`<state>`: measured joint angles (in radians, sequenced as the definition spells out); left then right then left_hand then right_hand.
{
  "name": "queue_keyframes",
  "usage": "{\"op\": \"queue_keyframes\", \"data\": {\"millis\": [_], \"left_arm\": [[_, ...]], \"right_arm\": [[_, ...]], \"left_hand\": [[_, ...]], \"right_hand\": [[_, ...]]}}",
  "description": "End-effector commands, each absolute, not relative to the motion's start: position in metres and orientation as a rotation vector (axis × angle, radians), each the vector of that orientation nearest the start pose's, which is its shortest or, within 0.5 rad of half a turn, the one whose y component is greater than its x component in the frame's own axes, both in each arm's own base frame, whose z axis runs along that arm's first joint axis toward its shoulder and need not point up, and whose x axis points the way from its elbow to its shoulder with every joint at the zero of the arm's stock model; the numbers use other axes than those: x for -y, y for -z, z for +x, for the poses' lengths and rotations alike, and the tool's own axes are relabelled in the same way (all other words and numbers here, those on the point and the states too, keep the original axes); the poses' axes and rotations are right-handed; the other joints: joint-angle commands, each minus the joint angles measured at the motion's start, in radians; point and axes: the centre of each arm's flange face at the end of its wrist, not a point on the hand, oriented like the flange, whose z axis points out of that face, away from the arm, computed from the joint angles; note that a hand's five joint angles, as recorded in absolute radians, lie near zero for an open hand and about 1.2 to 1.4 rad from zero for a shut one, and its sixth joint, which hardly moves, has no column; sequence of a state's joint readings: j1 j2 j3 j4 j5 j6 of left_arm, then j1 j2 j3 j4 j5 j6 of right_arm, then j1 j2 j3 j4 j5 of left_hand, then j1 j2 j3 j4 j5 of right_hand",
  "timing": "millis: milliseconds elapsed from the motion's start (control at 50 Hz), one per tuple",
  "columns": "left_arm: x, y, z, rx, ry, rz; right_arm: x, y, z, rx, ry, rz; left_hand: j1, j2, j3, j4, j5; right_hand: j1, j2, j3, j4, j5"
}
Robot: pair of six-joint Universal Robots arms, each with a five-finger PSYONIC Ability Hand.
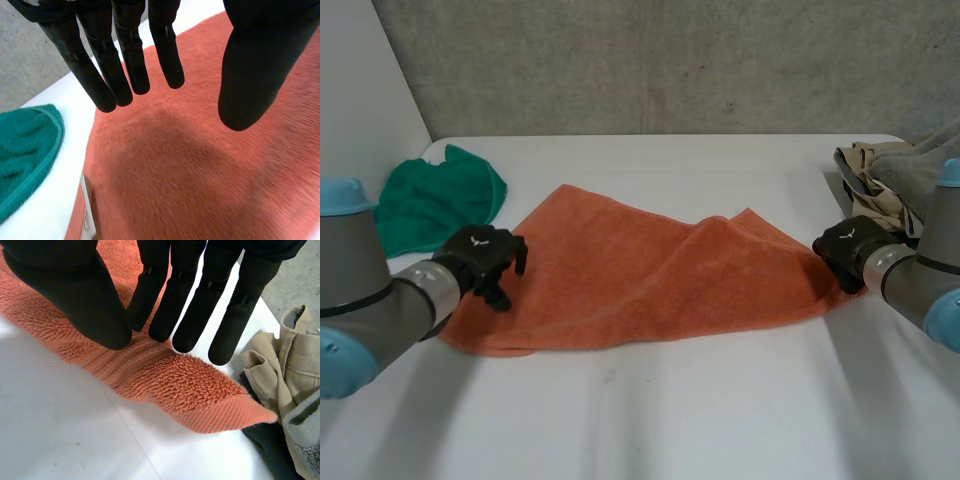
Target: Fold the laundry.
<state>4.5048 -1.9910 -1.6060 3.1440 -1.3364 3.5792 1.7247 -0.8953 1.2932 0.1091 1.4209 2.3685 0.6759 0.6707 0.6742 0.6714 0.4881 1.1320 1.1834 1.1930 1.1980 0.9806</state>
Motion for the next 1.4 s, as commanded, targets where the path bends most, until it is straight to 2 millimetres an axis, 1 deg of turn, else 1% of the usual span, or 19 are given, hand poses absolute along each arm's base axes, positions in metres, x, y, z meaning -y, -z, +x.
{"op": "queue_keyframes", "data": {"millis": [20, 120, 260, 280, 340, 500, 660, 720, 780, 880, 960, 1020, 1100, 1160, 1220, 1240, 1260, 1320, 1400], "left_arm": [[0.263, -0.164, -0.205, -2.541, 1.66, 1.105], [0.259, -0.152, -0.206, -2.522, 1.666, 1.174], [0.269, -0.131, -0.205, -2.509, 1.592, 1.191], [0.271, -0.128, -0.204, -2.51, 1.583, 1.187], [0.277, -0.124, -0.204, -2.489, 1.575, 1.172], [0.273, -0.129, -0.211, -2.47, 1.613, 1.2], [0.249, -0.184, -0.212, -2.431, 1.832, 1.166], [0.23, -0.217, -0.21, -2.444, 1.928, 1.097], [0.22, -0.237, -0.209, -2.428, 2.001, 1.059], [0.204, -0.275, -0.207, -2.347, 2.181, 0.984], [0.197, -0.297, -0.206, -2.291, 2.296, 0.938], [0.196, -0.305, -0.206, -2.278, 2.34, 0.906], [0.2, -0.313, -0.205, -2.268, 2.372, 0.858], [0.205, -0.31, -0.207, -2.297, 2.349, 0.856], [0.21, -0.299, -0.213, -2.348, 2.299, 0.88], [0.21, -0.296, -0.214, -2.362, 2.286, 0.889], [0.211, -0.29, -0.217, -2.39, 2.252, 0.904], [0.212, -0.282, -0.221, -2.419, 2.208, 0.915], [0.211, -0.276, -0.226, -2.423, 2.17, 0.928]], "right_arm": [[0.358, -0.139, 0.202, -2.514, 1.67, -1.398], [0.358, -0.138, 0.203, -2.514, 1.665, -1.401], [0.356, -0.139, 0.202, -2.516, 1.665, -1.399], [0.356, -0.139, 0.202, -2.516, 1.665, -1.398], [0.356, -0.139, 0.201, -2.518, 1.665, -1.396], [0.351, -0.152, 0.2, -2.518, 1.691, -1.344], [0.328, -0.176, 0.193, -2.57, 1.603, -1.274], [0.305, -0.205, 0.183, -2.617, 1.518, -1.329], [0.295, -0.23, 0.175, -2.62, 1.543, -1.343], [0.296, -0.282, 0.173, -2.481, 1.86, -1.282], [0.311, -0.306, 0.178, -2.355, 2.082, -1.095], [0.324, -0.314, 0.183, -2.255, 2.184, -0.955], [0.348, -0.305, 0.205, -2.092, 2.253, -0.812], [0.367, -0.285, 0.229, -1.99, 2.265, -0.787], [0.385, -0.251, 0.253, -1.937, 2.251, -0.816], [0.389, -0.242, 0.26, -1.924, 2.249, -0.827], [0.395, -0.225, 0.269, -1.905, 2.247, -0.837], [0.407, -0.209, 0.276, -1.897, 2.279, -0.814], [0.421, -0.223, 0.261, -1.99, 2.416, -0.602]], "left_hand": [[0.057, 0.062, 0.059, 0.062, 0.07], [0.072, 0.077, 0.074, 0.076, 0.085], [0.139, 0.144, 0.141, 0.144, 0.152], [0.18, 0.185, 0.182, 0.185, 0.193], [0.693, 0.698, 0.694, 0.697, 0.706], [0.72, 0.726, 0.722, 0.725, 0.734], [0.72, 0.726, 0.722, 0.725, 0.734], [0.72, 0.726, 0.722, 0.725, 0.734], [0.72, 0.726, 0.722, 0.725, 0.734], [0.72, 0.726, 0.722, 0.725, 0.734], [0.72, 0.726, 0.722, 0.725, 0.734], [0.72, 0.726, 0.722, 0.725, 0.734], [0.72, 0.726, 0.722, 0.725, 0.734], [0.72, 0.726, 0.722, 0.725, 0.734], [0.72, 0.726, 0.722, 0.725, 0.734], [0.72, 0.726, 0.722, 0.725, 0.734], [0.72, 0.726, 0.722, 0.725, 0.734], [0.72, 0.726, 0.722, 0.725, 0.734], [0.72, 0.726, 0.722, 0.725, 0.734]], "right_hand": [[0.264, 0.213, 0.203, 0.198, 0.241], [0.264, 0.213, 0.203, 0.198, 0.241], [0.264, 0.213, 0.203, 0.198, 0.241], [0.264, 0.213, 0.203, 0.198, 0.241], [0.264, 0.213, 0.203, 0.198, 0.241], [0.264, 0.213, 0.203, 0.198, 0.241], [0.264, 0.213, 0.203, 0.198, 0.241], [0.264, 0.213, 0.203, 0.198, 0.241], [0.264, 0.213, 0.203, 0.198, 0.241], [0.264, 0.213, 0.203, 0.198, 0.241], [0.264, 0.213, 0.203, 0.198, 0.241], [0.264, 0.213, 0.203, 0.198, 0.241], [0.264, 0.213, 0.203, 0.198, 0.241], [0.264, 0.213, 0.203, 0.198, 0.241], [0.232, 0.181, 0.171, 0.166, 0.209], [0.043, -0.009, -0.018, -0.023, 0.02], [-0.314, -0.365, -0.375, -0.38, -0.337], [-0.867, -0.919, -0.929, -0.933, -0.891], [-0.957, -1.009, -1.018, -1.023, -0.981]]}}
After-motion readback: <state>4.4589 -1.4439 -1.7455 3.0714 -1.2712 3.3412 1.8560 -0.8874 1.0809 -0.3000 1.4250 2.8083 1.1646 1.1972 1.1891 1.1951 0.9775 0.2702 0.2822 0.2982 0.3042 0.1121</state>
